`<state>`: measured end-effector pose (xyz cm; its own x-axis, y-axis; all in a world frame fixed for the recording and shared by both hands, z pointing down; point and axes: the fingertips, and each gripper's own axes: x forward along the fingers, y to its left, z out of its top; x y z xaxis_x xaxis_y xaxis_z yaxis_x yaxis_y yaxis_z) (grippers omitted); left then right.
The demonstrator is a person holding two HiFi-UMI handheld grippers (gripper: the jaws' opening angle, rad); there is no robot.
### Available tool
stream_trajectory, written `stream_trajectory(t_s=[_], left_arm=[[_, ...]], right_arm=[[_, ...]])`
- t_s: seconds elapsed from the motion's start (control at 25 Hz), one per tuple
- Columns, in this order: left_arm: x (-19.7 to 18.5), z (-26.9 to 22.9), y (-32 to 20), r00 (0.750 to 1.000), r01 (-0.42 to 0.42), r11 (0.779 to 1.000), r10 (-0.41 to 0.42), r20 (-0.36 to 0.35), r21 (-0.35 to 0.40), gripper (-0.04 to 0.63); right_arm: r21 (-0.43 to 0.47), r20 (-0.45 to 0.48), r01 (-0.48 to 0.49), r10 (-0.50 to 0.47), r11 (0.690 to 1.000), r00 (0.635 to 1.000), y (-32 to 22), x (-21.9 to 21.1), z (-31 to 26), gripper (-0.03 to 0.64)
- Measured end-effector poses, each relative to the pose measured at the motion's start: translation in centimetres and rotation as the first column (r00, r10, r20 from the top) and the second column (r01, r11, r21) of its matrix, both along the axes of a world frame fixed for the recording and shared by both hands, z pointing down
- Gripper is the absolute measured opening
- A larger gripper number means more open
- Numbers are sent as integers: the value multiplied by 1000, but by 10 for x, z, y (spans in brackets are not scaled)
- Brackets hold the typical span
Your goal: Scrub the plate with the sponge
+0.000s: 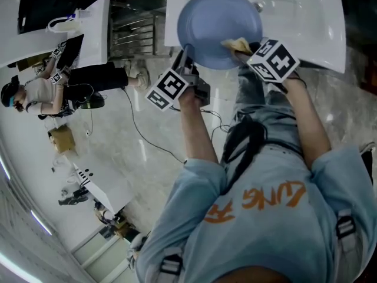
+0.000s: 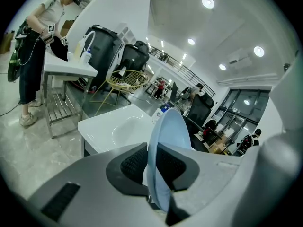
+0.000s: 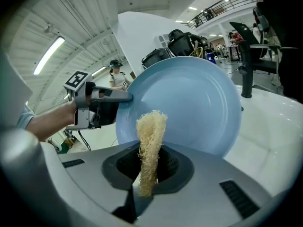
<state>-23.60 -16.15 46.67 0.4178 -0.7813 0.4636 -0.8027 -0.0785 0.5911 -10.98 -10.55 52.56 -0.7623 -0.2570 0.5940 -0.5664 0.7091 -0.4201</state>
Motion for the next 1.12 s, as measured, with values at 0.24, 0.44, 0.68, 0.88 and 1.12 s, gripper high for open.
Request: stream_trajectory(t_s=[0.24, 0.44, 0.68, 0.88, 1.12], left_arm=[[18, 4, -11, 999, -47, 999, 47, 15, -3, 46], [30, 7, -17, 996, -85, 996, 85, 17, -14, 49], [30, 12, -23, 995, -94, 995, 94, 14, -30, 51], [27, 13, -27, 997, -75, 997, 74, -36, -23, 48], [44, 7, -32, 992, -93, 996, 91, -86, -17, 48]], right_arm=[[19, -71, -134, 135, 991, 988, -20, 47, 14, 38], [111, -149, -342, 356, 933, 923, -44, 99, 14, 40], [142, -139, -381, 400, 913, 906, -53, 104, 11, 40], [308, 77, -546, 552, 779, 830, -74, 123, -31, 38], [371, 143, -651, 652, 662, 744, -75, 161, -62, 37]])
